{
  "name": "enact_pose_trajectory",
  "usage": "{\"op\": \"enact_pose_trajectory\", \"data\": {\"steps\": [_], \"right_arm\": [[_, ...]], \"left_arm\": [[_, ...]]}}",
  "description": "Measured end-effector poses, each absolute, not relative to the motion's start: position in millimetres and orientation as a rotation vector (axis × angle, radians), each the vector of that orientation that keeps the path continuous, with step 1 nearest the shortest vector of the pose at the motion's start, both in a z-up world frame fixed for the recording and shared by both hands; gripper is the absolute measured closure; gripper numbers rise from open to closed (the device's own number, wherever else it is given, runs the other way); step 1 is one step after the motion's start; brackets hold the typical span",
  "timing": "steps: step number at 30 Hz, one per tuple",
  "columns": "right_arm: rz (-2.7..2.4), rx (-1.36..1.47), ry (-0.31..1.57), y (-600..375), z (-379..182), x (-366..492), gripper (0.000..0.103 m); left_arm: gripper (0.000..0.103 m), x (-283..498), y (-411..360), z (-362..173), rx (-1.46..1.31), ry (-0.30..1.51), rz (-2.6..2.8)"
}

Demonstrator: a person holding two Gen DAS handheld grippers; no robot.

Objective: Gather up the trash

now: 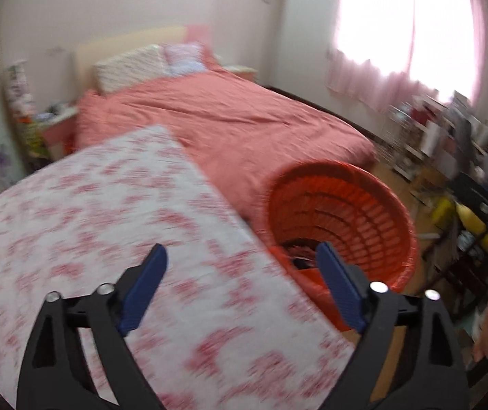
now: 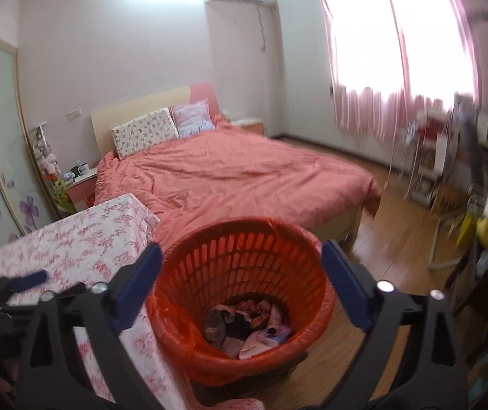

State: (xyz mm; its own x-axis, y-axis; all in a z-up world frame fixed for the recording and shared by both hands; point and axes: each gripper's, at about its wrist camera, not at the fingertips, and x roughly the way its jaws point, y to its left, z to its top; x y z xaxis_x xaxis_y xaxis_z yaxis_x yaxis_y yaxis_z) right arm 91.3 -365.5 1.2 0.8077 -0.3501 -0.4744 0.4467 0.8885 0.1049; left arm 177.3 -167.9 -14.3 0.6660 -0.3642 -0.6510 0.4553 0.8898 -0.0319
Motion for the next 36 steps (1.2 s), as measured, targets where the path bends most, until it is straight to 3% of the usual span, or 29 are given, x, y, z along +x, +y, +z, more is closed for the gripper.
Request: {"op": "enact_pose_trajectory", "data": {"steps": [7,14,27,36], "right_arm": [[-0.467,0.097,0.379,-305.2,26.3,39.5,0.004],[-0.54,0.092,0.301,-260.5,28.0,-10.2,0.004],[-0.546,0.095,0.402,-205.6,6.1,-49.2,0.004],[-0.524,0.156,0.499,-197.3,-1.9,-50.9,0.004]], "left_arm": [[0.002,130.8,-94.0,8.1,0.05,0.616,-0.283],[0.002,83.5,-52.0,4.4,0.008,0.57,-0.138],[0.002,16.2,-10.7,-1.8,-0.023,0.441,-0.027],[0.002,-0.3,-6.1,-1.2,-0.016,0.458,-0.022]]}}
